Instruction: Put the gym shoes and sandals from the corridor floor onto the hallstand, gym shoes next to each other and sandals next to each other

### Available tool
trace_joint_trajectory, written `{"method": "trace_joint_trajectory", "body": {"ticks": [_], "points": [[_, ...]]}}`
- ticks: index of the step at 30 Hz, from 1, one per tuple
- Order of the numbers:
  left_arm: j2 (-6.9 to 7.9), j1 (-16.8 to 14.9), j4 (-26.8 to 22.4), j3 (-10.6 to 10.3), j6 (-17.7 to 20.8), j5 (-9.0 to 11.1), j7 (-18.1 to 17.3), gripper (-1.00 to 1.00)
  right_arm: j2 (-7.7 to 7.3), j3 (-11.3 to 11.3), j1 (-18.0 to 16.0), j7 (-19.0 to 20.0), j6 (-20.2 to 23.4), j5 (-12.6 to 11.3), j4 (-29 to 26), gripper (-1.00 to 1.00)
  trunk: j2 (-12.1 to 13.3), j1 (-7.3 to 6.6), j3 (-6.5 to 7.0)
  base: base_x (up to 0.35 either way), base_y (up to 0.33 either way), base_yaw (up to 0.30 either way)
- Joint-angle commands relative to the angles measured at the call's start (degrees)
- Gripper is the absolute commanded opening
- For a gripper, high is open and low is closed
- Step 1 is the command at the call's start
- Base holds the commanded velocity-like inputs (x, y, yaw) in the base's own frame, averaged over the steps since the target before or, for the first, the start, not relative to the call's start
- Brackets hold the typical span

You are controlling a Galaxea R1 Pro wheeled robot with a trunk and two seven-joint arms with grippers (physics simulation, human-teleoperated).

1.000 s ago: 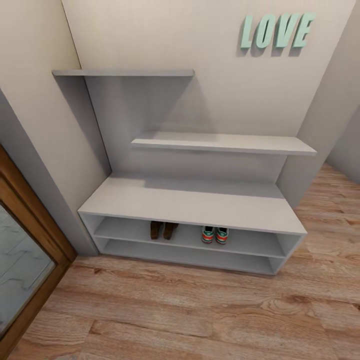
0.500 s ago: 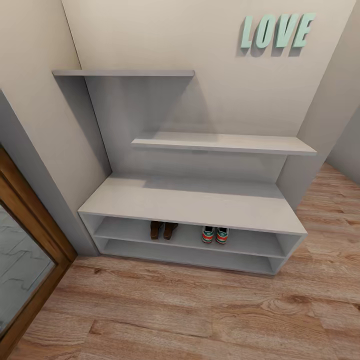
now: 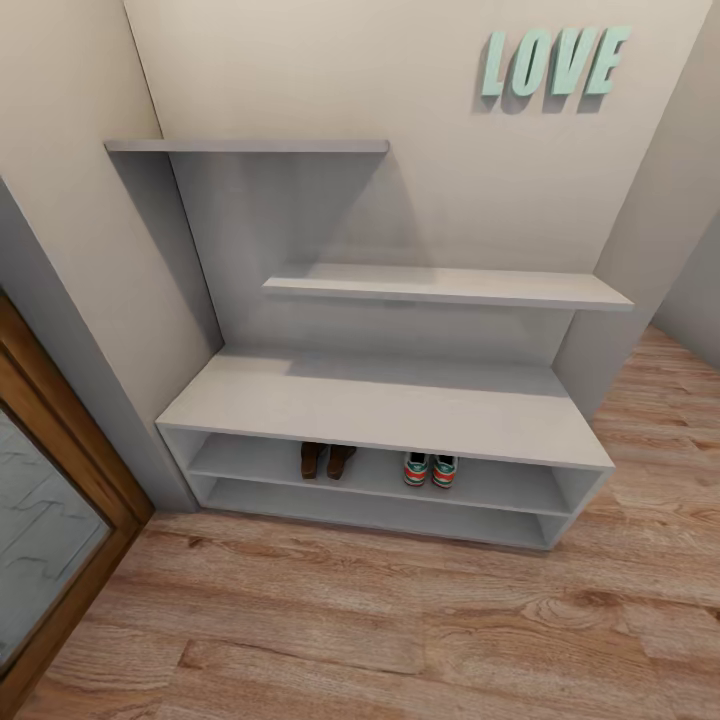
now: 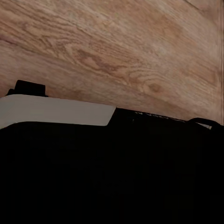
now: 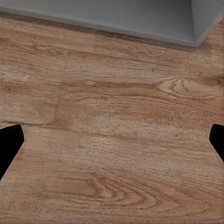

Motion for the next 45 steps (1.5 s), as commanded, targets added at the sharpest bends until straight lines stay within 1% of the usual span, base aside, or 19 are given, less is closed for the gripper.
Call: {"method": "trace_joint_trajectory", "body": {"ticks": [1,4,7,14,26,36,45], "points": [[-0.28,0.02,0.32,0.13,-0.25,0.2,-0.23,1.0,-0.01,-0.11,-0.04,-0.52,-0.14,0.6,0.09,1.0,-0.02,0.0,-0.04,0.0,0.0,0.0],[-0.86,0.19,0.55,0.13,-0.28,0.18,-0.23,1.0,-0.01,-0.12,-0.04,-0.52,-0.14,0.6,0.09,1.0,-0.02,0.0,-0.04,0.0,0.0,0.0],[-1.08,0.28,0.67,0.13,-0.29,0.17,-0.22,1.0,-0.01,-0.12,-0.04,-0.52,-0.13,0.6,0.09,1.0,-0.02,0.0,-0.04,0.0,0.0,0.0],[-0.79,0.46,0.74,0.13,-0.3,0.16,-0.22,1.0,-0.01,-0.12,-0.04,-0.52,-0.14,0.6,0.09,1.0,-0.02,0.0,-0.04,0.0,0.0,0.0],[-1.1,0.48,0.79,-0.12,-0.3,0.15,-0.22,1.0,-0.01,-0.12,-0.04,-0.52,-0.13,0.6,0.09,1.0,-0.02,0.0,-0.04,0.0,0.0,0.0],[-0.91,0.47,0.79,-0.13,-0.3,0.16,-0.22,1.0,-0.01,-0.12,-0.04,-0.52,-0.14,0.6,0.09,1.0,-0.02,0.0,-0.04,0.0,0.0,0.0],[-1.37,0.47,0.72,0.01,-0.35,0.06,-0.22,1.0,-0.01,-0.12,-0.04,-0.52,-0.14,0.6,0.09,1.0,-0.02,0.0,-0.04,0.0,0.0,0.0]]}}
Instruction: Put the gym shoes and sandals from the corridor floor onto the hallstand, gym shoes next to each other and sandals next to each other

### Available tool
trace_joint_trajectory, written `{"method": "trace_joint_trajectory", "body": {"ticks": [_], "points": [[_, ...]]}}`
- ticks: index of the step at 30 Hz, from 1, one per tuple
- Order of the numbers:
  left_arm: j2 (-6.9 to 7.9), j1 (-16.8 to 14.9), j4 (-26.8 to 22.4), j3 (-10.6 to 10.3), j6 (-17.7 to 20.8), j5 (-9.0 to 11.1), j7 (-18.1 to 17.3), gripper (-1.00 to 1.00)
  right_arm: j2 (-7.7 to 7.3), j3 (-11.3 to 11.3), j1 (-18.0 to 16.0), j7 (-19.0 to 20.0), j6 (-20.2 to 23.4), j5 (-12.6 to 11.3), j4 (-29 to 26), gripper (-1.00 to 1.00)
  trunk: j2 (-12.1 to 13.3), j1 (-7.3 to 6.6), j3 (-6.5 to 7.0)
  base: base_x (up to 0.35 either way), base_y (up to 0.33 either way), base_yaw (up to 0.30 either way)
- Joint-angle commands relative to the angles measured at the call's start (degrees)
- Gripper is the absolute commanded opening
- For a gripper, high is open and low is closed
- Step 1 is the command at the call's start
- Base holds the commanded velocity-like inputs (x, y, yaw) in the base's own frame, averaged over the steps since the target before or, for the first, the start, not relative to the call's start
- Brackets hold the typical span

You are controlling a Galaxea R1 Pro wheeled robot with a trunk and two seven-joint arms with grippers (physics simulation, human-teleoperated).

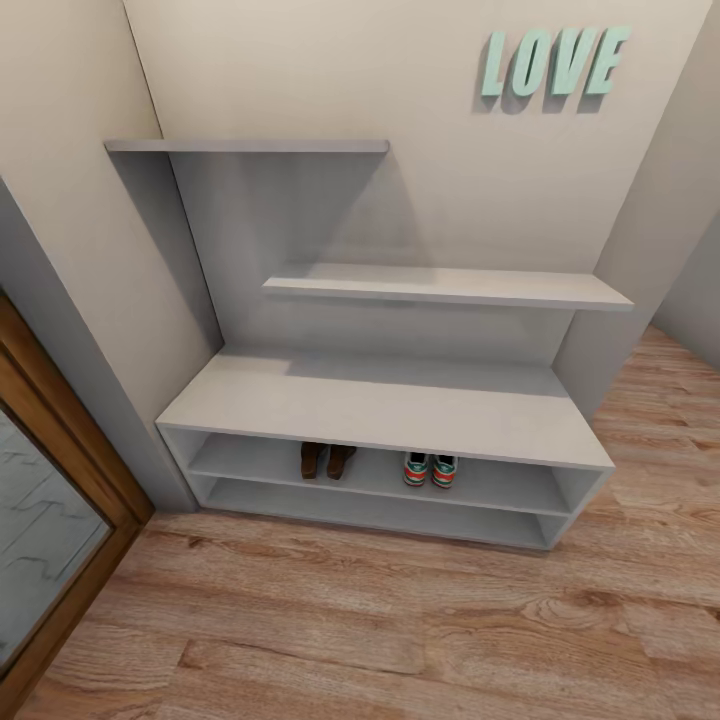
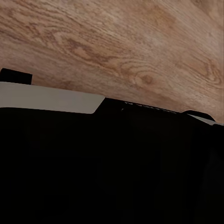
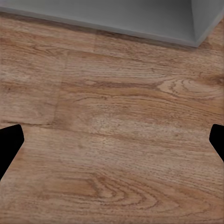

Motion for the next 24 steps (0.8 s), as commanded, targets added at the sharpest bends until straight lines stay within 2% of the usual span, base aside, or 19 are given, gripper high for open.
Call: {"method": "trace_joint_trajectory", "body": {"ticks": [1,24], "points": [[0.01,-0.09,0.24,0.15,-0.31,0.2,-0.23,1.0,-0.01,-0.11,-0.05,-0.52,-0.12,0.6,0.09,1.0,-0.02,0.0,-0.04,0.0,0.0,0.0],[-0.02,-0.09,0.21,0.22,-0.33,0.23,-0.23,1.0,-0.01,-0.1,-0.05,-0.52,-0.14,0.61,0.09,1.0,-0.02,0.0,-0.04,0.0,0.0,0.0]]}}
